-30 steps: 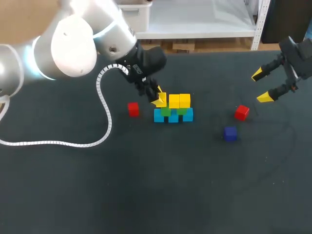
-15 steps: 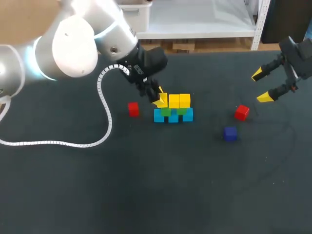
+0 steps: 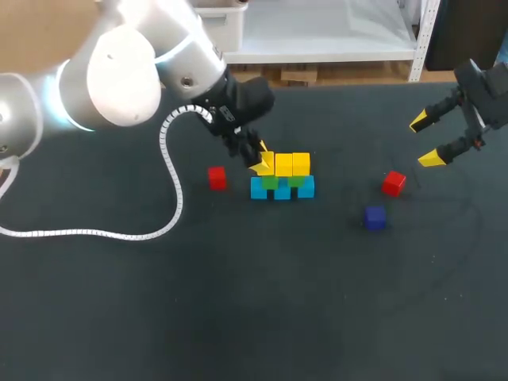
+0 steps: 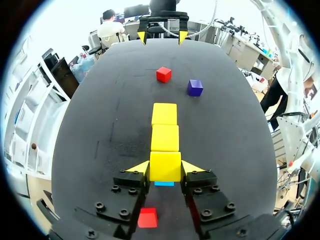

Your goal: Place the blue cubes, place green cubes on the blue cubes, place the yellow cubes on the green cubes, then place the red cubes on the yellow cubes, and place purple cube on the red cubes.

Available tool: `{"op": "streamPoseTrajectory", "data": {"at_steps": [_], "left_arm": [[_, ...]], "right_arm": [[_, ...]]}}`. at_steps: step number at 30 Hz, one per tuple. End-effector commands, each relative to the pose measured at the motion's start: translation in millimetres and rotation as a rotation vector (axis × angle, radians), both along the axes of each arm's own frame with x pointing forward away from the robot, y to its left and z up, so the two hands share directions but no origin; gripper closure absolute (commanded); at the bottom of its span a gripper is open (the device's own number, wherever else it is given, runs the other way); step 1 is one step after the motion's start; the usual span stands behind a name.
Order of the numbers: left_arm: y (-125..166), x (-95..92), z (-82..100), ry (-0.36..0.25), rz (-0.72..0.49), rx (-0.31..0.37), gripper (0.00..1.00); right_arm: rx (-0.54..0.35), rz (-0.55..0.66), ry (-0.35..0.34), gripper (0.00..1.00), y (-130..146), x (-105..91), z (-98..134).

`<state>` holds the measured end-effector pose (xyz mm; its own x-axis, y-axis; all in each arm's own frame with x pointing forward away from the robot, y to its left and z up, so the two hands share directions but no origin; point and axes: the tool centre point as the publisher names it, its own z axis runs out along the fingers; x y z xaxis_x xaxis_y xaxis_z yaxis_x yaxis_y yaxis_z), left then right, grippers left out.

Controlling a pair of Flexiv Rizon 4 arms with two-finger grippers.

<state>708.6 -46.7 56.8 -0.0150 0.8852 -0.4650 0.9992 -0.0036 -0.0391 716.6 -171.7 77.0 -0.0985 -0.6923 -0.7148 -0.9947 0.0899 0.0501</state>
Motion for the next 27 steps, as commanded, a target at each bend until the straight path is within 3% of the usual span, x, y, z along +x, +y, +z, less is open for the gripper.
{"op": "streamPoseTrajectory", "data": {"at_steps": [1,21,22,23,25,27], "left_arm": [[-0.6,1.0,-1.4,0.002,-0.002,-0.001,1.0],[-0.9,2.3,-3.3,0.013,-0.008,0.002,1.0],[-0.8,2.3,-3.3,0.015,-0.008,0.002,0.94],[-0.8,2.4,-3.3,0.016,-0.008,0.003,0.76],[-0.6,2.7,-3.5,0.018,-0.008,0.002,0.59],[-0.3,3.1,-3.7,0.021,-0.008,0.003,0.58]], "right_arm": [[0.002,0.001,0.0,0.0,0.3,0.8,-0.6],[0.002,0.001,0.0,0.0,0.3,0.8,-0.6],[0.002,0.001,0.0,0.0,0.3,0.8,-0.6],[0.002,0.001,0.0,0.0,0.3,0.8,-0.6],[0.002,0.001,0.0,0.0,0.3,0.8,-0.6],[0.002,0.001,0.0,0.0,0.3,0.8,-0.6]]}}
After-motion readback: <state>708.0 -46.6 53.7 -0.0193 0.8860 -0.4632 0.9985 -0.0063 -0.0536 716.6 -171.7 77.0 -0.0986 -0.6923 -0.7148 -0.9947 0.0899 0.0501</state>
